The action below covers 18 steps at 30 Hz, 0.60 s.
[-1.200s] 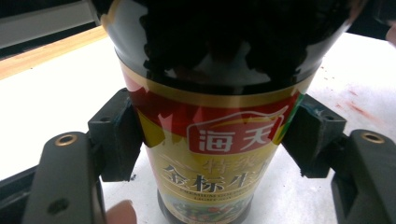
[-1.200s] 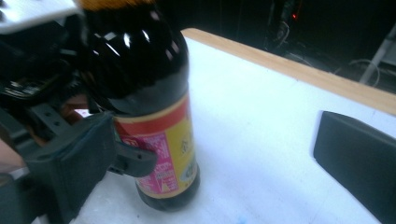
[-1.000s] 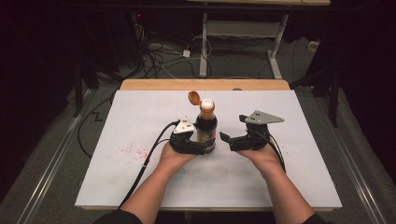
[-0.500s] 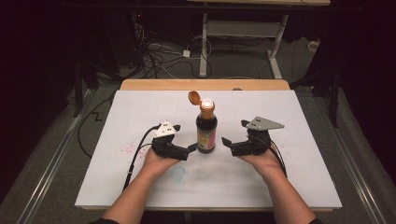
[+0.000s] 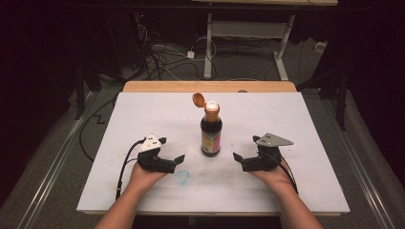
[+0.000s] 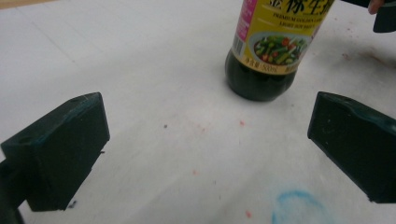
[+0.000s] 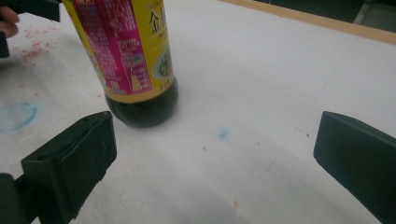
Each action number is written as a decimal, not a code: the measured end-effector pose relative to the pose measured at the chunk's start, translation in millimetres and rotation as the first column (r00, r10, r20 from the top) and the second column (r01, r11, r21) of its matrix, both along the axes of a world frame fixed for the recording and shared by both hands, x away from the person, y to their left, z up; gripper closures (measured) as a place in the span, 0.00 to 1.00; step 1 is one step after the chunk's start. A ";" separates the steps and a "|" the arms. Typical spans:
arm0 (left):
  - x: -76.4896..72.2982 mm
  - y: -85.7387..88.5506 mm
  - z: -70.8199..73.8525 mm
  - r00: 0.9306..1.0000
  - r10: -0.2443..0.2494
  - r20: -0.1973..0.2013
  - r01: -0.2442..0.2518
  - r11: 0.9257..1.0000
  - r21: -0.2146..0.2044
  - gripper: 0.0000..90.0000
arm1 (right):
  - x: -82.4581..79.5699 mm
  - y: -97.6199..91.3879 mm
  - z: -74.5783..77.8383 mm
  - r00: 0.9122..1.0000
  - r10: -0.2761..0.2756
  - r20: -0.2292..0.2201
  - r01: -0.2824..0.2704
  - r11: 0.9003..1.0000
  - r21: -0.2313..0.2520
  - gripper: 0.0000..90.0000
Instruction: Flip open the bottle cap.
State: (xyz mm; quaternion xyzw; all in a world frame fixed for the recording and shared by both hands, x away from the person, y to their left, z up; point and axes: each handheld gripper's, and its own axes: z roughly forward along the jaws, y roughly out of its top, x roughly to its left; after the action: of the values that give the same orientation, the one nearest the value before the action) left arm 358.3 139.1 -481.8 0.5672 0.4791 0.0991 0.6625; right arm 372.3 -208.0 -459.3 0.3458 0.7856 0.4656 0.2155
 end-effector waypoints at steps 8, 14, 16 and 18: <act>-25.3 21.9 -4.9 1.000 0.024 -0.008 -0.024 0.999 0.023 0.00 | -21.7 -19.7 -9.1 0.999 -0.035 0.005 0.035 0.999 0.014 0.00; -40.9 37.6 -9.2 0.999 0.045 0.000 -0.045 0.999 0.018 0.00 | -37.1 -34.1 -11.2 0.998 -0.060 0.020 0.059 0.998 0.028 0.00; -46.5 41.1 -9.0 0.998 0.060 0.015 -0.060 0.998 0.010 0.00 | -42.5 -38.1 -12.2 0.997 -0.068 0.029 0.067 0.997 0.028 0.00; -51.1 44.4 -10.1 0.997 0.071 0.019 -0.071 0.997 0.007 0.00 | -48.0 -41.9 -13.9 0.997 -0.073 0.033 0.072 0.997 0.028 0.00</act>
State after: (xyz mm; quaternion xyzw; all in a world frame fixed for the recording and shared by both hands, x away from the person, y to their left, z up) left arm 307.2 183.5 -492.0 0.5516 0.4921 0.1298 0.6608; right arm 324.3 -249.9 -473.2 0.3689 0.7626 0.4736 0.2410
